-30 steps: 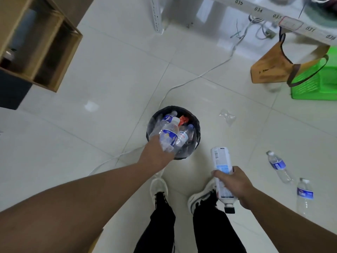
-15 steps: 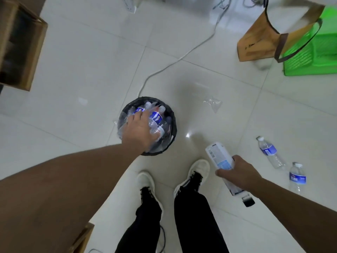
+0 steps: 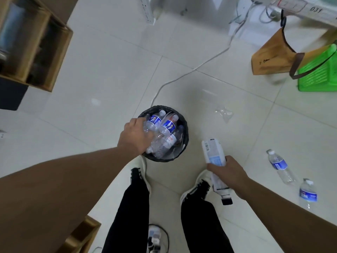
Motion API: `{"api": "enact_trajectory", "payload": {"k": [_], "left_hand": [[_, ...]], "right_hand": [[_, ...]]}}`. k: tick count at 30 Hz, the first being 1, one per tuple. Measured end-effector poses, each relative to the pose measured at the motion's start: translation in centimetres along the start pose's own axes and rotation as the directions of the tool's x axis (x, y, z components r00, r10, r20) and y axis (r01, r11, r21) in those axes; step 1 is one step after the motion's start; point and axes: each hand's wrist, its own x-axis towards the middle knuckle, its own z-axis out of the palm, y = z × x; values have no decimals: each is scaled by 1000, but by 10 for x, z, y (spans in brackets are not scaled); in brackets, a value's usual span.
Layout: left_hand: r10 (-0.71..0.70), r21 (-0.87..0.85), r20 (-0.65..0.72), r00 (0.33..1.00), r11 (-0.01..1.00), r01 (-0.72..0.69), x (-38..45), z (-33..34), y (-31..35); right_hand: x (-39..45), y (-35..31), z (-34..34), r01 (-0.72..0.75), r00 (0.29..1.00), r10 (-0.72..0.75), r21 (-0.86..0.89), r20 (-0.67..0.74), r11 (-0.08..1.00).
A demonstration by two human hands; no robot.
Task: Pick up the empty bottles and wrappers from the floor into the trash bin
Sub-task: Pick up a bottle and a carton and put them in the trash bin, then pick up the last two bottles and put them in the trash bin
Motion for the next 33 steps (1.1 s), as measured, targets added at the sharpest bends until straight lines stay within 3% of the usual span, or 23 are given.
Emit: {"api": "enact_trajectory", "payload": {"k": [7, 13, 21, 33], "left_hand": [[-12, -99, 28, 1000, 995, 15, 13, 5, -46], [-118, -153, 17, 993, 981, 119, 27, 9, -98], [7, -182, 66, 998, 983, 5, 43, 2, -114], [204, -92, 160, 966, 977, -191, 44, -31, -56]], "right_hand": [[16, -38, 80, -81, 996, 87, 213, -17, 974], [54, -76, 143, -154, 985, 172, 366, -17, 918], [75, -86, 166, -58, 956, 73, 59, -283, 997], [28, -64, 136, -68, 955, 94, 101, -283, 993]]}}
